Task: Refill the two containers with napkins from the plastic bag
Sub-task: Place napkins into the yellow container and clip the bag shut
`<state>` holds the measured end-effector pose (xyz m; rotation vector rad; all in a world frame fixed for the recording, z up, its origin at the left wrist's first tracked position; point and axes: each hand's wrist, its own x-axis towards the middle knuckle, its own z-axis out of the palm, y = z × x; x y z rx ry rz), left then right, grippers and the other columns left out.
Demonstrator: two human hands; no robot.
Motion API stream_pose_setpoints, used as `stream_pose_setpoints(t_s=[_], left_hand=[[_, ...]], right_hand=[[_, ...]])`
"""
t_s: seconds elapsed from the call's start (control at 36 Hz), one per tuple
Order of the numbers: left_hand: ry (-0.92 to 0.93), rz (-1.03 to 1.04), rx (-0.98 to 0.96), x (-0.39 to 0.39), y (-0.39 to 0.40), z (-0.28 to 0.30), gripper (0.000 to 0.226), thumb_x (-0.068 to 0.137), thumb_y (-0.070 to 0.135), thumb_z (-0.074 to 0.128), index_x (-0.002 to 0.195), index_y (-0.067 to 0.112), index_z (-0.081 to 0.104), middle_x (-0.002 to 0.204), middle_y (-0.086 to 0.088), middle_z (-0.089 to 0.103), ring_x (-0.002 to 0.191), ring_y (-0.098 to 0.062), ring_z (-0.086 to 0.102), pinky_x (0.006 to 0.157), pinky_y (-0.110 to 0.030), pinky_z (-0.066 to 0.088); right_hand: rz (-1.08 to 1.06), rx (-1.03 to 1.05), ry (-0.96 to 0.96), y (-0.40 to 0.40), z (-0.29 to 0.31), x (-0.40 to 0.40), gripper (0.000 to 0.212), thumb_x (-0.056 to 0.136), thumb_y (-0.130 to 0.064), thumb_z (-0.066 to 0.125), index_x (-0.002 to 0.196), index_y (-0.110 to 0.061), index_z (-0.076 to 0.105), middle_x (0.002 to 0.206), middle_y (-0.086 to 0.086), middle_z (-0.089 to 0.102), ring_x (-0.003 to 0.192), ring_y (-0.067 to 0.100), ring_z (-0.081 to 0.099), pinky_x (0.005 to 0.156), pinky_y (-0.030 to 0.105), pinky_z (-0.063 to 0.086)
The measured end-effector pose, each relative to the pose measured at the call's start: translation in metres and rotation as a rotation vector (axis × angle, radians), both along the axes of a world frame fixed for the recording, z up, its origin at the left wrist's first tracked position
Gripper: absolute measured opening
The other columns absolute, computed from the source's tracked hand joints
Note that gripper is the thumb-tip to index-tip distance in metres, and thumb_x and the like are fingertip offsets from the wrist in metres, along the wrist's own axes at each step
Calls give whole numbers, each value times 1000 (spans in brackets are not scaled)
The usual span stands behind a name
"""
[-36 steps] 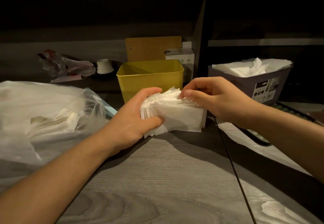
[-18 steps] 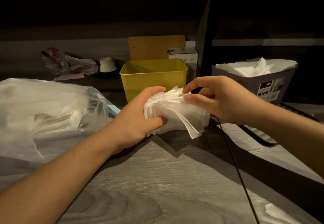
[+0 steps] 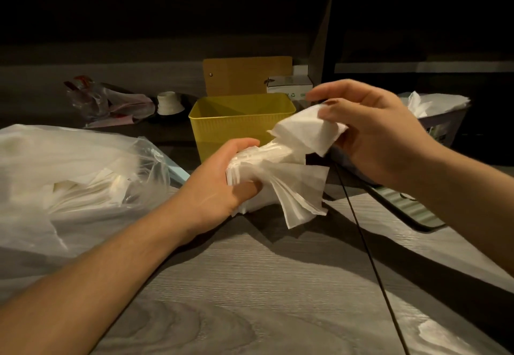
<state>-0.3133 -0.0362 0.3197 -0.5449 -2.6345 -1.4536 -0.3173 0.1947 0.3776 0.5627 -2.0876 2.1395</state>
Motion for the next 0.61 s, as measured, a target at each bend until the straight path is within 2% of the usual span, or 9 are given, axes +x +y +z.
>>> stream_pose_setpoints(t_s=[0.08, 0.14, 0.19, 0.25, 0.36, 0.44, 0.53, 0.61], left_hand=[[28, 1, -8, 0, 0, -1, 55, 91, 31, 71, 140, 39, 47, 124, 21, 59, 109, 6, 56, 94, -26, 52], [24, 7, -8, -1, -1, -1, 52, 92, 33, 70, 139, 40, 48, 124, 21, 60, 111, 3, 57, 92, -27, 52], [20, 9, -5, -1, 0, -1, 51, 92, 32, 71, 138, 40, 49, 125, 18, 60, 113, 0, 57, 89, -26, 50], [15, 20, 6, -2, 0, -1, 53, 90, 27, 74, 135, 41, 50, 123, 19, 62, 111, 0, 59, 88, -25, 51], [-19, 21, 36, -2, 0, -3, 54, 91, 14, 71, 132, 44, 53, 118, 14, 66, 106, -9, 64, 87, -40, 58], [-8, 32, 20, 0, 2, -1, 54, 92, 16, 67, 137, 42, 50, 121, 15, 63, 107, -6, 61, 86, -35, 57], [12, 41, 7, -1, 2, -1, 52, 92, 16, 66, 135, 40, 51, 117, 15, 63, 103, -4, 62, 85, -33, 57], [0, 18, 5, -2, 0, -1, 44, 95, 22, 66, 131, 43, 52, 114, 15, 66, 98, -3, 65, 81, -31, 59]], right_hand=[[81, -95, -39, -1, 6, 4, 27, 92, 1, 54, 92, -18, 74, 92, -2, 69, 86, 16, 66, 69, 25, 55], [183, -112, -117, -2, 11, 8, 23, 84, -4, 58, 88, -19, 75, 91, 0, 67, 81, 16, 65, 63, 25, 54], [307, -37, -188, -4, 13, 13, 20, 76, -10, 62, 89, -17, 74, 88, 1, 66, 74, 14, 65, 59, 25, 54], [398, 92, -244, -6, 11, 15, 22, 75, -11, 62, 94, -14, 74, 87, 1, 68, 74, 14, 68, 59, 25, 56], [438, 303, -304, -9, 5, 18, 20, 80, -10, 66, 96, -14, 77, 107, 2, 73, 95, 21, 72, 74, 29, 59], [340, 506, -182, -11, 3, 21, 23, 88, -4, 66, 99, -21, 77, 106, 3, 73, 100, 22, 70, 85, 40, 61], [189, 731, 134, -13, 4, 26, 27, 91, -12, 68, 99, -36, 76, 101, -4, 68, 95, 12, 66, 84, 36, 60], [274, 614, 256, -13, 8, 32, 32, 93, -5, 64, 109, -31, 72, 100, -2, 67, 96, 14, 66, 86, 35, 59]])
